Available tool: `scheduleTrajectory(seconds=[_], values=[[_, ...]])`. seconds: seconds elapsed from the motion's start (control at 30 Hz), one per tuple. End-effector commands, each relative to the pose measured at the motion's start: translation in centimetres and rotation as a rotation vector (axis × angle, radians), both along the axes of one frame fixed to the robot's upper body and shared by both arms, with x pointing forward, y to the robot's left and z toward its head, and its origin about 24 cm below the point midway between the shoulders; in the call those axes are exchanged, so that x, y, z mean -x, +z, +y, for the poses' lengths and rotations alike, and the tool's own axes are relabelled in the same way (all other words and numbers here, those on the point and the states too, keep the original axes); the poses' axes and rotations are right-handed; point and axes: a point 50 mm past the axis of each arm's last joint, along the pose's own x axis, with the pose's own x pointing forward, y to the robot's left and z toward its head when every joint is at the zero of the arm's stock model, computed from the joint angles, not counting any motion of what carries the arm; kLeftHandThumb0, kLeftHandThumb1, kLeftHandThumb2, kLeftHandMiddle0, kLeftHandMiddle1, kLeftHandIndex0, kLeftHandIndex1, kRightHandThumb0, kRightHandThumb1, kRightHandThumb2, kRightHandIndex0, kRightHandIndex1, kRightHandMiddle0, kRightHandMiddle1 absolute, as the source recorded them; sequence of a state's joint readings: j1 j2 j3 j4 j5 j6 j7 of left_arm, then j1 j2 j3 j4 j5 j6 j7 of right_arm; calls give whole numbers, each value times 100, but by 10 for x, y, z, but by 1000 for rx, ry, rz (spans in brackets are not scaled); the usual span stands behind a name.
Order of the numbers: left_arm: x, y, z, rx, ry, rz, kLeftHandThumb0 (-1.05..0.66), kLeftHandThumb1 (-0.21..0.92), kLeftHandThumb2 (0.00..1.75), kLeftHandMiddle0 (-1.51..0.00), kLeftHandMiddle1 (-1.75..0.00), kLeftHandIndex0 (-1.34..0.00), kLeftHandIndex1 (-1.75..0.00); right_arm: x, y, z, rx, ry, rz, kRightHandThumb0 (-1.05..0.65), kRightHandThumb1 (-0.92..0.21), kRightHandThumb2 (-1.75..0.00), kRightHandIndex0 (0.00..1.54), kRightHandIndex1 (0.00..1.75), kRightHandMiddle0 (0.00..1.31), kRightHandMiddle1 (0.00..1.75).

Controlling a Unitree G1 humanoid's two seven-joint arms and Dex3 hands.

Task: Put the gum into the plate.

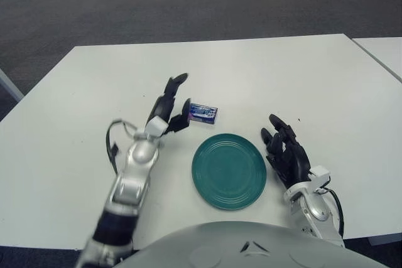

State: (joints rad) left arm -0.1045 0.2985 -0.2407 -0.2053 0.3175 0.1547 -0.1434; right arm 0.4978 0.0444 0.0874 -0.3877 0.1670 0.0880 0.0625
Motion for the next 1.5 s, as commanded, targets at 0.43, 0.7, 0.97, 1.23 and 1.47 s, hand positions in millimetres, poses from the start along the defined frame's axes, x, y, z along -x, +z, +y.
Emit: scheduleTrajectory(seconds=[0.43,0.7,0.97,1.23,1.47], values=[[-42,-36,-32,-513,-359,1,-91,92,39,-28,-2,-5,-106,9,-1,4,21,-4,18,-85,-92,-90,17,0,0,36],[-46,-44,-37,-569,-462,75,-81,92,27,-28,-2,-9,-106,12,1,6,15,-14,22,-86,-92,-90,17,0,0,37],[-52,-62,-37,-644,-493,165,-72,91,23,-30,-2,-6,-107,16,3,7,16,-30,25,-87,-92,-91,17,0,0,39],[-53,-73,-37,-712,-509,207,-66,88,23,-29,-1,-6,-107,18,4,8,20,-45,26,-86,-92,-90,18,1,0,41],[-51,-81,-35,-753,-515,232,-66,75,45,-27,0,-3,-106,19,5,8,8,-59,33,-86,-92,-90,20,1,0,44]])
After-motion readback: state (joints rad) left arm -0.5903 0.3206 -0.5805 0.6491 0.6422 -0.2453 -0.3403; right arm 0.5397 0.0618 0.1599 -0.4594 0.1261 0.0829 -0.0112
